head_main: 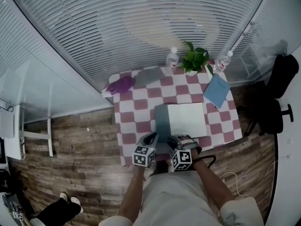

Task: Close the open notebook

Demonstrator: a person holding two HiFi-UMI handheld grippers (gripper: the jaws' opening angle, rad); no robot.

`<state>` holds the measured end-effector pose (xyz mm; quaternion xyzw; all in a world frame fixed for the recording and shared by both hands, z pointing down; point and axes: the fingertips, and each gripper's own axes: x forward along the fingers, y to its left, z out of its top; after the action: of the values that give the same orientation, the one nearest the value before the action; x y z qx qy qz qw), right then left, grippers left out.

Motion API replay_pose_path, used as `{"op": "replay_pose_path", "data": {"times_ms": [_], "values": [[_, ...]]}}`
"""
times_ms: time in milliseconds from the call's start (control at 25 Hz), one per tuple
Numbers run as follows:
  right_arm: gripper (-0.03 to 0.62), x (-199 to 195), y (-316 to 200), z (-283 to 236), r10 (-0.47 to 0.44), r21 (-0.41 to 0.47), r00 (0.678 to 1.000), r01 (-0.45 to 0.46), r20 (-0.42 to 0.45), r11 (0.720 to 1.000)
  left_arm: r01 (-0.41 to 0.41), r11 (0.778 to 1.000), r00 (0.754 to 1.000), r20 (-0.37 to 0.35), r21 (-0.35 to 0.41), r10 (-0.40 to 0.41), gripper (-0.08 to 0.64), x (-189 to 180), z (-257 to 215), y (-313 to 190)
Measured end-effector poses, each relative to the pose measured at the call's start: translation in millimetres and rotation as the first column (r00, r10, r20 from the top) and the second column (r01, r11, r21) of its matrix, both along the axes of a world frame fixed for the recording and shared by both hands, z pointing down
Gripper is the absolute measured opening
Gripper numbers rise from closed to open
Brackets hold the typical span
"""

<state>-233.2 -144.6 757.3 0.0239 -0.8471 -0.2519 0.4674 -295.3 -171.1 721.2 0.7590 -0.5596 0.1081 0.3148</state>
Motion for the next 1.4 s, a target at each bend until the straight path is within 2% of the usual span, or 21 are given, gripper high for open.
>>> {"op": "replay_pose_path", "data": {"times_ms": [80, 120, 280, 360, 520, 720, 880, 1240, 1400], "values": [[0.104, 2.7, -2.6, -10.2, 0.026, 0.002, 0.999, -0.026, 0.043, 1.0, 0.019, 1.0, 0.999, -0.032, -0.005, -0.019, 0.051, -7.5, -1.2, -0.4], [0.1, 4.1, -3.8, -14.9, 0.039, 0.002, 0.997, -0.039, 0.062, 0.999, 0.025, 1.0, 0.998, -0.058, -0.009, -0.026, 0.093, -9.6, -1.8, -1.2], [0.092, 9.1, -7.1, -27.4, 0.073, 0.003, 0.992, -0.073, 0.106, 0.997, 0.022, 0.999, 0.983, -0.181, -0.029, -0.027, 0.162, -4.9, -3.0, -8.3], [0.091, 11.0, -7.1, -31.2, 0.084, 0.006, 0.989, -0.086, 0.119, 0.996, -0.014, 0.999, 0.976, -0.218, -0.048, 0.003, 0.184, 5.8, -1.9, -10.6], [0.091, 16.6, -9.0, -38.9, 0.107, 0.007, 0.983, -0.109, 0.151, 0.994, -0.117, 0.992, 0.961, -0.257, -0.054, 0.099, 0.184, 30.8, -8.9, -13.0], [0.092, 24.8, -5.4, -48.5, 0.126, -0.041, 0.972, -0.121, 0.199, 0.992, -0.214, 0.977, 0.954, -0.212, 0.014, 0.212, 0.183, 52.3, -36.2, -18.0], [0.094, 24.0, -7.7, -61.2, 0.183, -0.098, 0.947, -0.162, 0.266, 0.982, -0.293, 0.955, 0.94, -0.168, 0.042, 0.295, 0.183, 61.9, -52.9, -24.9], [0.092, 35.9, -23.9, -86.6, 0.276, -0.047, 0.892, -0.277, 0.358, 0.96, -0.387, 0.917, 0.909, -0.126, 0.093, 0.397, 0.183, 93.4, -78.8, -37.6], [0.086, 47.8, -34.2, -95.0, 0.332, -0.064, 0.859, -0.334, 0.391, 0.94, -0.432, 0.895, 0.89, -0.108, 0.11, 0.442, 0.183, 110.5, -85.9, -43.3]]}}
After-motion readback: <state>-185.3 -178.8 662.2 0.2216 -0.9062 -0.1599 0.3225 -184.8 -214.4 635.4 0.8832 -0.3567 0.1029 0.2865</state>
